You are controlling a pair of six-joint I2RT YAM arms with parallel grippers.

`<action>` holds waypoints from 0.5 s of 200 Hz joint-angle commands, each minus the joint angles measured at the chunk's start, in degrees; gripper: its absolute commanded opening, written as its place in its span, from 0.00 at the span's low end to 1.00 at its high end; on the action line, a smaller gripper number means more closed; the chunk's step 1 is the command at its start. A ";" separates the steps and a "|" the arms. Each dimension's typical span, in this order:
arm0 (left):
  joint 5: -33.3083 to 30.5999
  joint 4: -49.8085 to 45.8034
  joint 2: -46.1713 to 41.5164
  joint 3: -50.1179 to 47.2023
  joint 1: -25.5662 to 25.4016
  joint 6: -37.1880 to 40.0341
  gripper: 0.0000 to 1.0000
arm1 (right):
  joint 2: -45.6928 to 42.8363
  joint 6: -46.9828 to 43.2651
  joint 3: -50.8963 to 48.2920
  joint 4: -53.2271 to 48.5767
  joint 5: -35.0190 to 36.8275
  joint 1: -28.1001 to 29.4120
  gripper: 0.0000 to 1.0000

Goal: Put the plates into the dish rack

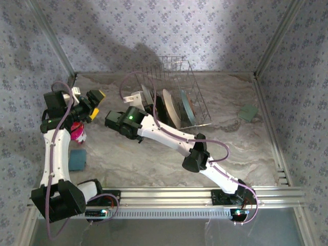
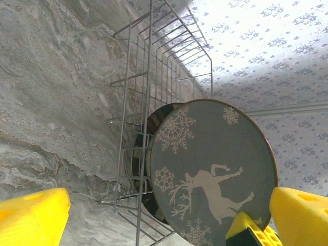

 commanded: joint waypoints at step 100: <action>1.97 2.15 0.68 -0.47 0.35 -0.16 0.99 | 2.48 7.64 2.14 -8.99 1.60 -2.25 0.00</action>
